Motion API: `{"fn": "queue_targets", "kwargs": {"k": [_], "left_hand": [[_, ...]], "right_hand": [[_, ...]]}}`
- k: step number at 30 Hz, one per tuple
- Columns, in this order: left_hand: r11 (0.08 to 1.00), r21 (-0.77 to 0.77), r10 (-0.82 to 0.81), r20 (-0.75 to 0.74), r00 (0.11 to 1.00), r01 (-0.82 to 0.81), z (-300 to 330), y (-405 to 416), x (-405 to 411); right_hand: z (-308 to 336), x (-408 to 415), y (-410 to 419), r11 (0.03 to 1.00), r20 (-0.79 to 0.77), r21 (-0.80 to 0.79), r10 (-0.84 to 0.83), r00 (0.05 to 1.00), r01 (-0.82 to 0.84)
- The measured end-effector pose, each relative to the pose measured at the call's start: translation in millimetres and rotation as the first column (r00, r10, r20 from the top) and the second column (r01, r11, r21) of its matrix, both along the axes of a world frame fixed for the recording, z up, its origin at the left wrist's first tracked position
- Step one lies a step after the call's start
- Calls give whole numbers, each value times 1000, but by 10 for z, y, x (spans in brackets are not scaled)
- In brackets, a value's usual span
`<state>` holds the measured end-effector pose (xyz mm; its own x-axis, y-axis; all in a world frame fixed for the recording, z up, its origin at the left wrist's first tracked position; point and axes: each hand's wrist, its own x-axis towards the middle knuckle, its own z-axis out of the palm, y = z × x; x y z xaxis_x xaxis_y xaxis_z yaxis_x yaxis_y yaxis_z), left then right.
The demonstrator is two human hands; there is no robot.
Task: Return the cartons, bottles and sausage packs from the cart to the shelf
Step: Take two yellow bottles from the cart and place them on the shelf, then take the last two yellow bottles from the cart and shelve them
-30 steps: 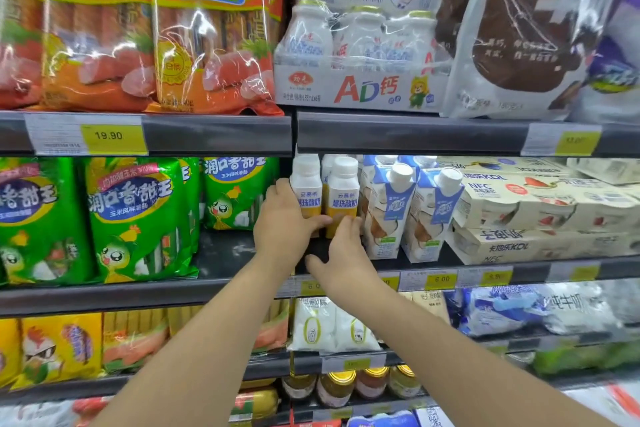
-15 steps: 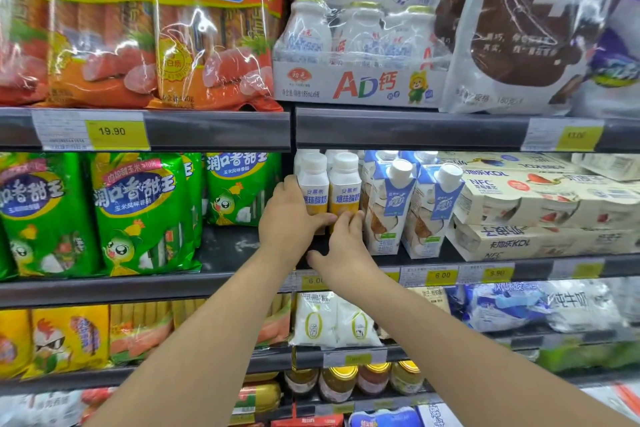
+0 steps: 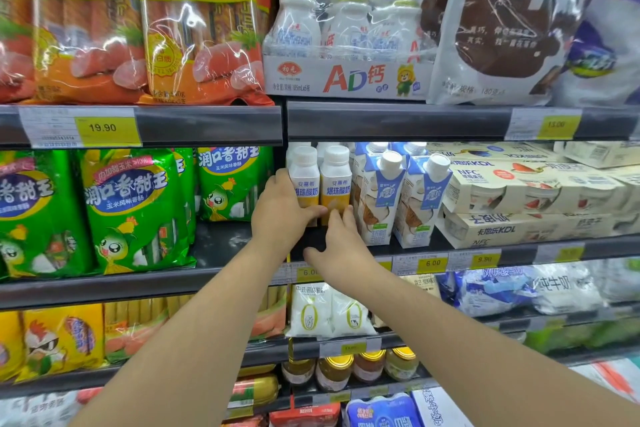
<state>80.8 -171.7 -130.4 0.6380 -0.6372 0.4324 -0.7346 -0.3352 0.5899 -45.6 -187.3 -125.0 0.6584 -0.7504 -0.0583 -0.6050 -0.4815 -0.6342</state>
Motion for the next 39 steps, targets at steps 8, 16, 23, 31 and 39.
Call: {"fn": "queue_targets", "kwargs": {"k": [8, 16, 23, 31, 39], "left_hand": [[999, 51, -11, -70, 998, 14, 4, 153, -67], [964, 242, -165, 226, 960, 109, 258, 691, -761], [649, 703, -635, 289, 716, 291, 194, 285, -2309], [489, 782, -803, 229, 551, 388, -66, -172, -4382], [339, 796, -929, 202, 309, 501, -77, -507, -6278]], "right_hand": [[-8, -304, 122, 990, 63, -142, 27, 998, -18], [62, -1126, 223, 955, -70, -283, 76, 995, -93], [-56, -2877, -78, 913, -318, -406, -175, 932, 33], [-232, -5486, 25, 853, -441, -425, -488, 753, 303], [-303, -7380, 331, 712, -420, -418, -703, 575, 565]]}}
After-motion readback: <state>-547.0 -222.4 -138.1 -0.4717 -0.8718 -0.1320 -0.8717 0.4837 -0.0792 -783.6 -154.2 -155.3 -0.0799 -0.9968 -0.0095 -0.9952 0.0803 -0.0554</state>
